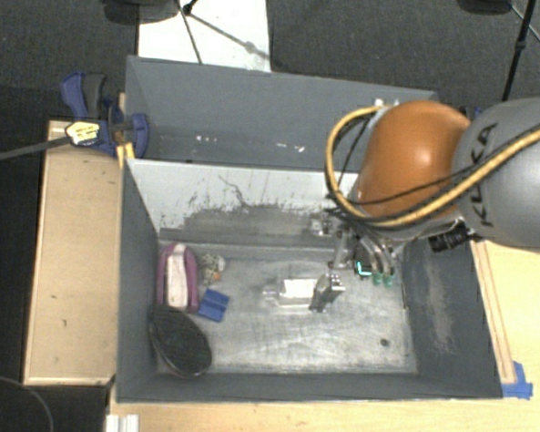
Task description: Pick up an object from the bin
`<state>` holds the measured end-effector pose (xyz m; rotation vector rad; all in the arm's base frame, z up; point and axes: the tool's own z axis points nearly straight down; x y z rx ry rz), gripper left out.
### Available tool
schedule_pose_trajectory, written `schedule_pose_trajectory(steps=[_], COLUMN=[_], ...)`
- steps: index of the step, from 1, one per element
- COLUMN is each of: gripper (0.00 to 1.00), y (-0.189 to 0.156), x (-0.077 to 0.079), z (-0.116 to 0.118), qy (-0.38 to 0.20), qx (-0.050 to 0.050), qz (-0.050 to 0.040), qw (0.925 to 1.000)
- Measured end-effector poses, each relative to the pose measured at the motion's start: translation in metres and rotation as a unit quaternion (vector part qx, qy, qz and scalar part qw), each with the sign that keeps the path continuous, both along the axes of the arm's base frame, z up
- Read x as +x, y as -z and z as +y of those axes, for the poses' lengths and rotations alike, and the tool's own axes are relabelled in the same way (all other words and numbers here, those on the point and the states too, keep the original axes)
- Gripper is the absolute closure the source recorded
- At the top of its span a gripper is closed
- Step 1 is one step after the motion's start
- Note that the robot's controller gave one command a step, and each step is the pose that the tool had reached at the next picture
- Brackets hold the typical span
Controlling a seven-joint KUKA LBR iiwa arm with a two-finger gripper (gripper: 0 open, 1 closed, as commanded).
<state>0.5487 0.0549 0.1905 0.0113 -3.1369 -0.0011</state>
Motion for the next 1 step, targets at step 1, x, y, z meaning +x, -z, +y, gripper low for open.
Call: schedule_pose_trajectory(steps=[1], gripper=[0.0], y=[0.1223], x=[0.0062], z=[0.0038], qy=[0.076], qx=[0.0], qz=[-0.0022], qw=[0.9971])
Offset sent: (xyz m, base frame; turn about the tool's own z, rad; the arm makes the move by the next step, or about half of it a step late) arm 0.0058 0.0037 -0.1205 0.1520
